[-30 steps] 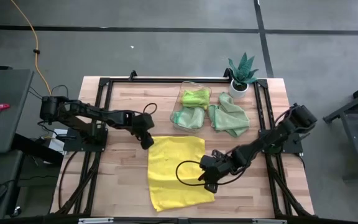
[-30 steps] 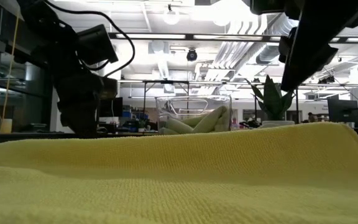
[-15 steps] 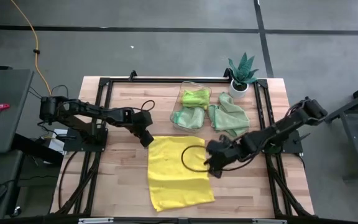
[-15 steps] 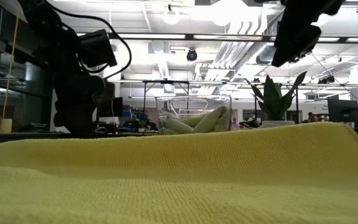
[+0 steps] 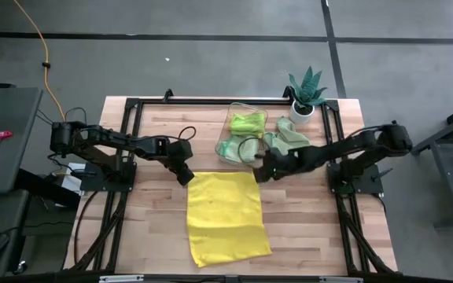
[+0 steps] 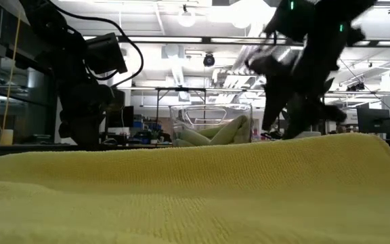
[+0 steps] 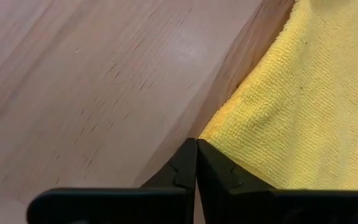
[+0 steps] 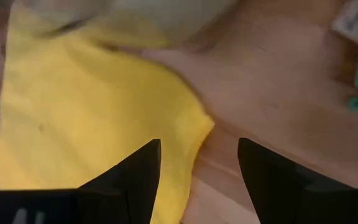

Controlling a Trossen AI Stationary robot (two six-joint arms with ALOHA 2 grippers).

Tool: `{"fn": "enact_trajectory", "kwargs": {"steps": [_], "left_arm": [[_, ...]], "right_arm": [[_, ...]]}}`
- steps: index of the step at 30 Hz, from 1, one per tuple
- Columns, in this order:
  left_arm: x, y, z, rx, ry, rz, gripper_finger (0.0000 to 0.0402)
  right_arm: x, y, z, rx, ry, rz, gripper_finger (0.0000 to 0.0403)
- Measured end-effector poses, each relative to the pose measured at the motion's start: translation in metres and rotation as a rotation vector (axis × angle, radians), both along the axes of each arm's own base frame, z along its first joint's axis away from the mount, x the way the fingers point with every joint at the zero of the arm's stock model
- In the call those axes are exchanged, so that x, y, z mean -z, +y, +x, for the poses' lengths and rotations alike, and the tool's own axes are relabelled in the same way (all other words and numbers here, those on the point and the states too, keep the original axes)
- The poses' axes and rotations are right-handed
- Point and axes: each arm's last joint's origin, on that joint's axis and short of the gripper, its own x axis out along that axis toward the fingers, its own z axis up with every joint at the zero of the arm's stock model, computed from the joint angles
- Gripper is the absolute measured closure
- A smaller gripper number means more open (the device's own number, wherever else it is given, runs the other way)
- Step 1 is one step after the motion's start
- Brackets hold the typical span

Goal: Fold microfiber towels
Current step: Fold the yellow towel

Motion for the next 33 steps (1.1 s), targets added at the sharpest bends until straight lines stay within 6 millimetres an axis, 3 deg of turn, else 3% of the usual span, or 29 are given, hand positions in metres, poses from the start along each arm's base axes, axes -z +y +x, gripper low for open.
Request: {"fn": "enact_trajectory", "kwargs": {"steps": [4, 8, 13, 25, 29, 33], "left_arm": [[0.0, 0.0, 0.0, -0.008, 0.002, 0.003, 0.0401], [0.0, 0.0, 0.0, -0.013, 0.001, 0.003, 0.0401], [0.0, 0.0, 0.0, -0.02, 0.004, 0.015, 0.0401], [0.0, 0.001, 0.0, -0.027, 0.003, 0.02, 0.0402], [0.0, 0.001, 0.001, -0.029, 0.0, 0.025, 0.0402], [0.0, 0.001, 0.001, -0.03, 0.001, 0.027, 0.0402]], "right_arm": [[0.024, -0.014, -0.01, 0.134, -0.064, 0.168, 0.0197], [0.04, -0.014, -0.019, 0.25, -0.13, 0.235, 0.0197], [0.049, -0.011, -0.023, 0.338, -0.163, 0.266, 0.0197], [0.056, -0.01, -0.008, 0.363, -0.189, 0.25, 0.0199], [0.055, -0.01, -0.007, 0.393, -0.214, 0.239, 0.0227], [0.056, -0.013, -0.006, 0.427, -0.238, 0.192, 0.0289]]}}
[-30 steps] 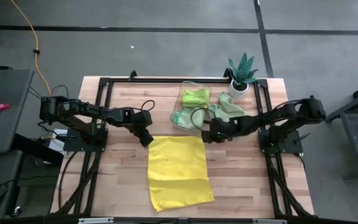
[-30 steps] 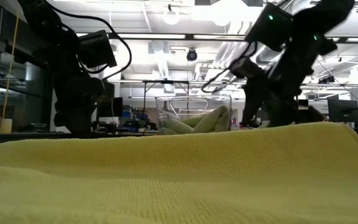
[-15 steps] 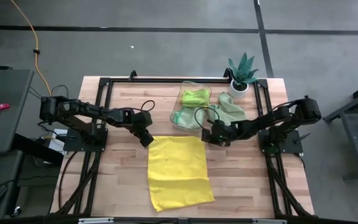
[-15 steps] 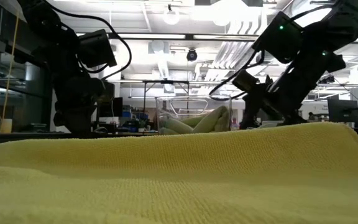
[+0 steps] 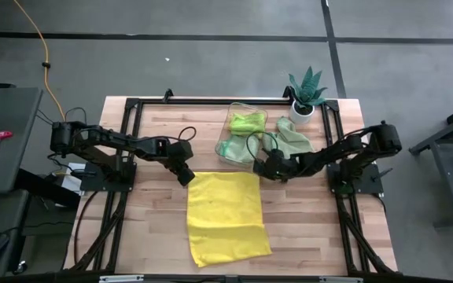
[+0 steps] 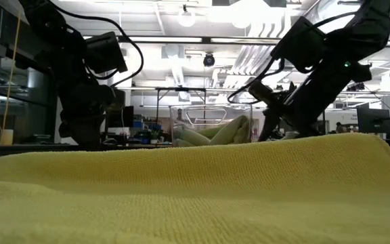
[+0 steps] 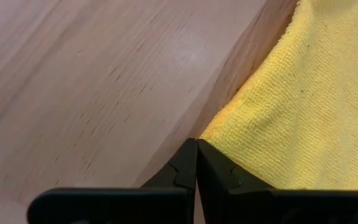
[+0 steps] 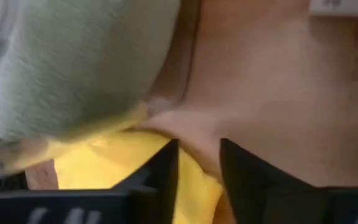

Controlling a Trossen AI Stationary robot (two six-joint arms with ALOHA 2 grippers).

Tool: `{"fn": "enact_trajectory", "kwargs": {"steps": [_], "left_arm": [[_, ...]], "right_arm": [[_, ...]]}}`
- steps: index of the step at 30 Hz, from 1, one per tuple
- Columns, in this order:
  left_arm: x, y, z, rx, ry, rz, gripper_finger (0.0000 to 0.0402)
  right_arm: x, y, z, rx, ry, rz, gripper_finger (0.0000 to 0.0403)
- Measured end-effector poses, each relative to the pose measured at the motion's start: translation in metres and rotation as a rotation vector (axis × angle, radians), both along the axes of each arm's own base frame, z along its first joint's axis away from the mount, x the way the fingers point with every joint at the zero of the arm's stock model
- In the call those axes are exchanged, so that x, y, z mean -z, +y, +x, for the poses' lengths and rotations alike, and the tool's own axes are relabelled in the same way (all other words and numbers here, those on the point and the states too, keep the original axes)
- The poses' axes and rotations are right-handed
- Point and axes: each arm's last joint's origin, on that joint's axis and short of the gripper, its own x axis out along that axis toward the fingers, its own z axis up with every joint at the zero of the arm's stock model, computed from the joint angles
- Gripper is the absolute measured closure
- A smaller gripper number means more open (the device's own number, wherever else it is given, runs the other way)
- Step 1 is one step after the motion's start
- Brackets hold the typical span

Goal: Fold microfiber towels
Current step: Fold the yellow towel

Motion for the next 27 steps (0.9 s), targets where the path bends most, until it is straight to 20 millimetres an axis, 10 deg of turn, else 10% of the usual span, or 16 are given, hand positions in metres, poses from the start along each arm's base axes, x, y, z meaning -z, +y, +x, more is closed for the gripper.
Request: {"fn": "enact_trajectory", "kwargs": {"steps": [8, 27], "left_arm": [[0.0, 0.0, 0.001, -0.006, -0.006, 0.008, 0.0401], [0.0, -0.005, 0.002, 0.019, 0.0, 0.016, 0.0401]], "right_arm": [[0.001, 0.01, -0.001, -0.054, 0.008, -0.017, 0.0397], [-0.002, 0.021, -0.001, -0.075, -0.013, 0.019, 0.0194]]}}
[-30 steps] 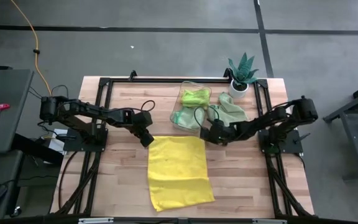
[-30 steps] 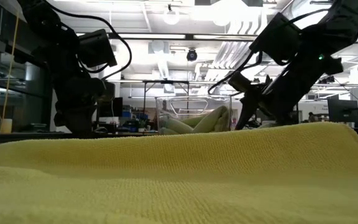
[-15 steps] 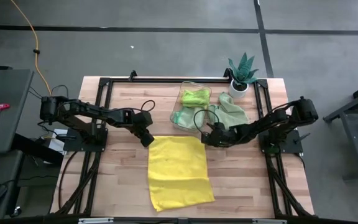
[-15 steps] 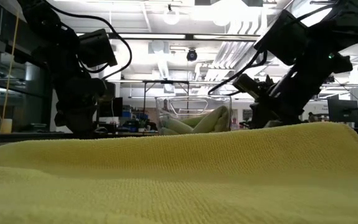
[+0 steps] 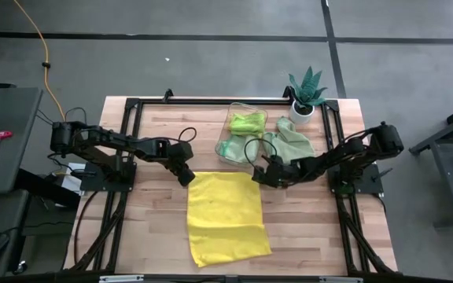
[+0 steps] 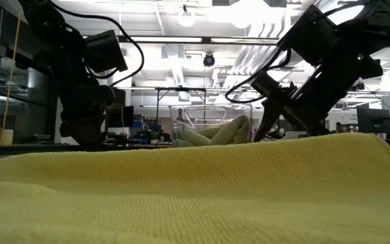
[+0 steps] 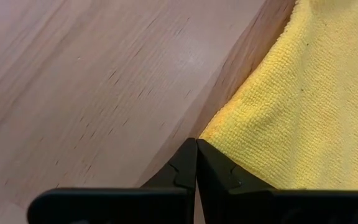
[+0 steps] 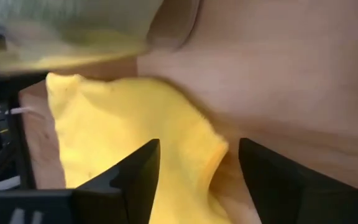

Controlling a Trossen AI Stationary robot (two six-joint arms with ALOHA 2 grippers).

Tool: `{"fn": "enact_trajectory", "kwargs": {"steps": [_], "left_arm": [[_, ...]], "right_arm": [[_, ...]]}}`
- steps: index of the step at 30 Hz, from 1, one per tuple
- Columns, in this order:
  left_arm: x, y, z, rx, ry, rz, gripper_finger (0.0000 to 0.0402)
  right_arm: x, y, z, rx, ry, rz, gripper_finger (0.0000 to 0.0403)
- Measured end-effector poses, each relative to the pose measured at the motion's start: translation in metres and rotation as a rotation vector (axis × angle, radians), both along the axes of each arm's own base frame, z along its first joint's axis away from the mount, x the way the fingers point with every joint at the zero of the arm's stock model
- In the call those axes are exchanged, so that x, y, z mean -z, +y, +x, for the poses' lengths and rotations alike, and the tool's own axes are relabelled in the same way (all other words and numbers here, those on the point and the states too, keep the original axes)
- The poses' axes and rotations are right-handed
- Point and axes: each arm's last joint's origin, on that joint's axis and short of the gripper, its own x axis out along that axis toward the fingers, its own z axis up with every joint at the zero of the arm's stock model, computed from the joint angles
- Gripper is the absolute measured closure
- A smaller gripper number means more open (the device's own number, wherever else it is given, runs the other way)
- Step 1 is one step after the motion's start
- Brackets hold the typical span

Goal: Fold microfiber towels
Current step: Fold the yellow towel

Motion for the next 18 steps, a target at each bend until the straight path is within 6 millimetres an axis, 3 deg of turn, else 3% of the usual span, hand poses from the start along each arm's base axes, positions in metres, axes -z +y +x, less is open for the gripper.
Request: {"fn": "enact_trajectory", "kwargs": {"steps": [18], "left_arm": [[-0.0002, 0.0, 0.0002, 0.001, -0.002, 0.003, 0.0401]], "right_arm": [[-0.0029, -0.0016, 0.0027, 0.153, -0.065, 0.069, 0.0185]]}}
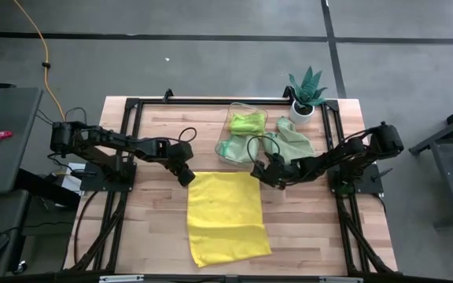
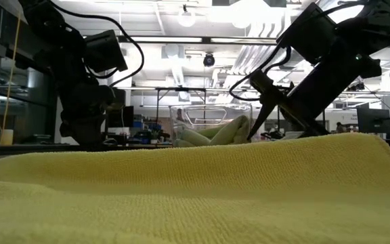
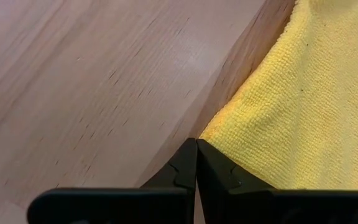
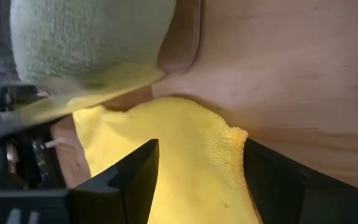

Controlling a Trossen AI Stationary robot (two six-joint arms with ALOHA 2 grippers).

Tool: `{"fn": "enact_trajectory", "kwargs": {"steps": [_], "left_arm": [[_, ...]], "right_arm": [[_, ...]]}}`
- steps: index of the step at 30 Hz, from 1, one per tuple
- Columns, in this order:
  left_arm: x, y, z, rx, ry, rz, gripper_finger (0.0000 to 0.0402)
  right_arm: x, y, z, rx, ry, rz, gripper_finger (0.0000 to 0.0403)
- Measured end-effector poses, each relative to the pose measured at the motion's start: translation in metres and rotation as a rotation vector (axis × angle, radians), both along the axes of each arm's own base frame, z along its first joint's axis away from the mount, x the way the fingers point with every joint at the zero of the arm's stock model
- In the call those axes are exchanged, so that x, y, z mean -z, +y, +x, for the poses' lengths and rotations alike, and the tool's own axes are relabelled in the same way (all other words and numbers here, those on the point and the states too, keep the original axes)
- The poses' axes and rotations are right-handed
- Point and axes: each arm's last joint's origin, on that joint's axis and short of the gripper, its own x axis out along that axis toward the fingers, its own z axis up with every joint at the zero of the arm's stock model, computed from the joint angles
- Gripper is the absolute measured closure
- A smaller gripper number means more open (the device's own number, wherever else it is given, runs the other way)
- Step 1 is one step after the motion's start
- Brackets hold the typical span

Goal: Fold microfiber towels
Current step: Fold the yellow towel

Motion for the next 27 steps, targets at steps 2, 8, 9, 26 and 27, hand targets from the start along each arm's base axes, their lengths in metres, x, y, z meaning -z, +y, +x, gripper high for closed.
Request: {"fn": "enact_trajectory", "kwargs": {"steps": [2, 8, 9, 26, 27], "left_arm": [[0.0, 0.0, 0.0, -0.001, -0.004, 0.004, 0.0401], [-0.002, 0.001, 0.004, -0.015, -0.05, 0.008, 0.0401], [-0.002, 0.001, 0.005, -0.018, -0.052, 0.008, 0.0401], [-0.007, 0.0, 0.004, 0.008, -0.079, 0.012, 0.0401], [-0.01, 0.0, 0.004, 0.01, -0.089, 0.016, 0.0401]], "right_arm": [[-0.001, -0.001, 0.0, 0.028, -0.011, 0.0, 0.0185], [0.011, 0.001, 0.007, 0.027, -0.03, 0.031, 0.0186], [0.013, 0.003, 0.008, 0.035, -0.038, 0.037, 0.0185], [0.015, 0.005, 0.007, 0.149, -0.055, -0.144, 0.0391], [0.014, 0.006, 0.007, 0.144, -0.057, -0.148, 0.0389]]}}
